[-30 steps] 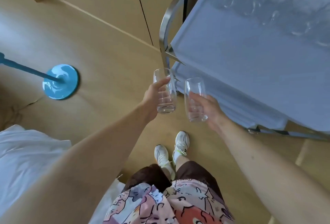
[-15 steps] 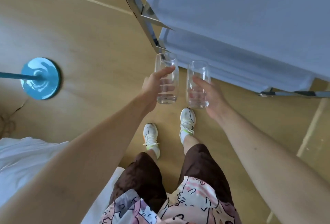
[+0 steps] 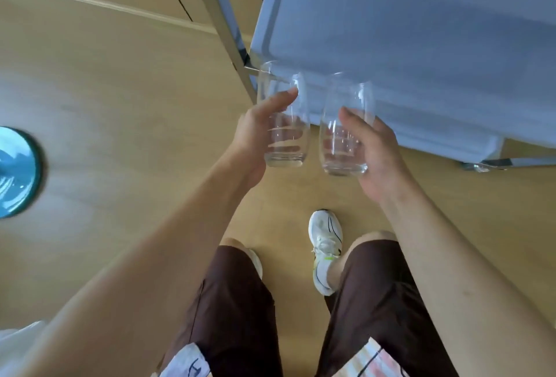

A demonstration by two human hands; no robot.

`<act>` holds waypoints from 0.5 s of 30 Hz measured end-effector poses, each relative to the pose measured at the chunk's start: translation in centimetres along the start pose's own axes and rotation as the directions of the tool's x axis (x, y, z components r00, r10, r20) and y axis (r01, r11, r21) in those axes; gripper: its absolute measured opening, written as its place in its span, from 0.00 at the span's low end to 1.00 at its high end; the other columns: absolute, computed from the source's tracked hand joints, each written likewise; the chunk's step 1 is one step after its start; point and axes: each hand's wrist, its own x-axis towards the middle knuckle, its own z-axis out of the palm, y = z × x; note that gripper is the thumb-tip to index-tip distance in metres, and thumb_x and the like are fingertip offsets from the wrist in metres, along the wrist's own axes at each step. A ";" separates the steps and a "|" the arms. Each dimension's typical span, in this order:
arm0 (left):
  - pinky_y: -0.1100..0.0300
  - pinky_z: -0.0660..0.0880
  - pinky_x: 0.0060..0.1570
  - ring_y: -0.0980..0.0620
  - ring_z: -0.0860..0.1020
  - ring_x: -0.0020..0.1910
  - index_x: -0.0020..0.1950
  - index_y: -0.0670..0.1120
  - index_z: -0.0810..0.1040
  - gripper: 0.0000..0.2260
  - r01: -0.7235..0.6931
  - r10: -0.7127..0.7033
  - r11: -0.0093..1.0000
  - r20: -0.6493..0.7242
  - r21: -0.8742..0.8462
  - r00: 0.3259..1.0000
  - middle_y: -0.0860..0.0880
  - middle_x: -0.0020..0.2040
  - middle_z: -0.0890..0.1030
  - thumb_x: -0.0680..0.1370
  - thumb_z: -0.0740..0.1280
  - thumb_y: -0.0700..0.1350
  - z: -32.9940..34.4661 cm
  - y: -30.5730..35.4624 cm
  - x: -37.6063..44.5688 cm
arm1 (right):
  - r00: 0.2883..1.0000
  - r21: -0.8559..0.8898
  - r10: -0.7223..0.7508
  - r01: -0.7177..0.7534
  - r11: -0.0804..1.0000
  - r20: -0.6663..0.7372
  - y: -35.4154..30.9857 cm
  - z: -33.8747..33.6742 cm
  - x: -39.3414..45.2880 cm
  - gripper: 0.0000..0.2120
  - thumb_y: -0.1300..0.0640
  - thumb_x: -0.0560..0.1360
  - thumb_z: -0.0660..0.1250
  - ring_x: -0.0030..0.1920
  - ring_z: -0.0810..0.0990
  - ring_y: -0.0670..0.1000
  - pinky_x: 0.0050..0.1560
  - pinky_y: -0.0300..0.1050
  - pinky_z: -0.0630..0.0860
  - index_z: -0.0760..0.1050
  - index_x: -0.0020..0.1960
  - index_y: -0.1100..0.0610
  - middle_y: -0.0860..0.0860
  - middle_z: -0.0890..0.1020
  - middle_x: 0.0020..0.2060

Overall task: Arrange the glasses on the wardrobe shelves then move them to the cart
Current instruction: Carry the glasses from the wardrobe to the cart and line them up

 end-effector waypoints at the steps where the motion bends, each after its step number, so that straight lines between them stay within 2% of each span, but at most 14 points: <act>1: 0.50 0.80 0.45 0.44 0.84 0.44 0.61 0.45 0.79 0.30 -0.023 0.023 1.000 0.010 -0.020 1.000 0.45 0.47 0.83 0.65 0.78 0.59 -0.1 0.0 0.8 | 1.000 0.017 -0.026 0.025 1.000 0.009 0.0 0.0 0.8 0.22 0.44 0.67 0.79 0.47 0.83 0.58 0.53 0.62 0.79 0.81 0.55 0.55 0.55 0.83 0.47; 3: 0.50 0.79 0.44 0.44 0.83 0.43 0.59 0.45 0.77 0.28 -0.073 0.075 0.996 0.040 -0.059 0.996 0.46 0.46 0.83 0.65 0.78 0.58 -0.3 0.2 2.3 | 0.997 0.053 -0.074 0.073 0.996 0.026 -0.4 -0.2 2.1 0.20 0.43 0.65 0.80 0.46 0.84 0.58 0.50 0.59 0.80 0.82 0.51 0.52 0.56 0.83 0.48; 7: 0.51 0.79 0.42 0.44 0.84 0.44 0.57 0.45 0.78 0.29 -0.209 0.213 0.976 0.095 -0.055 0.972 0.46 0.47 0.84 0.63 0.77 0.60 -0.3 1.3 5.1 | 0.978 0.106 -0.179 0.167 0.980 0.108 -1.2 -0.6 4.4 0.27 0.38 0.60 0.82 0.44 0.84 0.60 0.42 0.55 0.80 0.81 0.50 0.52 0.58 0.81 0.48; 11: 0.50 0.80 0.41 0.44 0.83 0.43 0.56 0.43 0.77 0.25 -0.344 0.353 0.935 0.177 -0.080 0.919 0.44 0.46 0.83 0.67 0.75 0.58 -0.7 2.3 8.3 | 0.944 0.109 -0.304 0.292 0.950 0.127 -1.6 -0.5 6.9 0.23 0.37 0.59 0.82 0.44 0.83 0.60 0.46 0.57 0.79 0.82 0.46 0.48 0.57 0.82 0.47; 15: 0.51 0.80 0.40 0.43 0.81 0.41 0.56 0.42 0.75 0.20 -0.423 0.458 0.889 0.293 -0.176 0.840 0.43 0.45 0.81 0.72 0.73 0.54 -0.9 2.8 11.1 | 0.906 0.118 -0.406 0.393 0.912 0.123 -1.9 -1.0 9.2 0.30 0.36 0.53 0.83 0.45 0.82 0.60 0.48 0.59 0.79 0.80 0.47 0.50 0.57 0.82 0.47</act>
